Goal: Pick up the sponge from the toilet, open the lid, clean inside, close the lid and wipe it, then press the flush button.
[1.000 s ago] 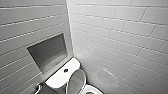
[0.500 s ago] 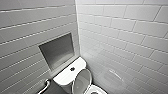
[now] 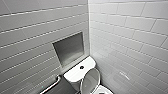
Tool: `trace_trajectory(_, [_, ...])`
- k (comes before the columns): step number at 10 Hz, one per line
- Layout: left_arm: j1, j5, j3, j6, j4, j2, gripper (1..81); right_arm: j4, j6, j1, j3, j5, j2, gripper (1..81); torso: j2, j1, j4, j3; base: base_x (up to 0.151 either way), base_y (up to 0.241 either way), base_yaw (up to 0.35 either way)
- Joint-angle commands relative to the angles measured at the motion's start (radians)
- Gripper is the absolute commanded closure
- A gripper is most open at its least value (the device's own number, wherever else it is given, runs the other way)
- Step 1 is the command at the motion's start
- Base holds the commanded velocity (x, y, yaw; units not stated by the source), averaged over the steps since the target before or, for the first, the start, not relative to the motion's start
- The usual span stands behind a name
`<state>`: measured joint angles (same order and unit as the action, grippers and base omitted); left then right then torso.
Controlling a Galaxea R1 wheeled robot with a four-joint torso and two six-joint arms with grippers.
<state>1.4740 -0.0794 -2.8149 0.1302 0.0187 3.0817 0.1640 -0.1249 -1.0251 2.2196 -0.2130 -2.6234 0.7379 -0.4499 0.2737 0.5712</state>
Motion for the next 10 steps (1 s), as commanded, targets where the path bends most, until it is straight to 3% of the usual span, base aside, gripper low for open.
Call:
trace_trajectory(1, [-0.017, 0.062, -0.003, 0.005, -0.002, 0.002, 1.0, 0.009, -0.009, 0.108, -0.018, 0.030, 0.038, 81.1, 0.000, 0.000, 0.000, 0.000, 0.000, 0.000, 0.000])
trace_trajectory(5, [-0.017, 0.062, -0.003, 0.005, -0.002, 0.002, 1.0, 0.008, -0.012, 0.203, -0.057, 0.037, 0.055, 81.1, 0.000, 0.000, 0.000, 0.081, 0.000, 0.000, 0.000])
trace_trajectory(10, [-0.016, 0.062, -0.002, 0.005, -0.002, 0.003, 1.0, 0.009, -0.012, 0.289, -0.081, 0.080, 0.053, 81.1, -0.002, -0.001, 0.000, 0.219, 0.000, 0.000, 0.000])
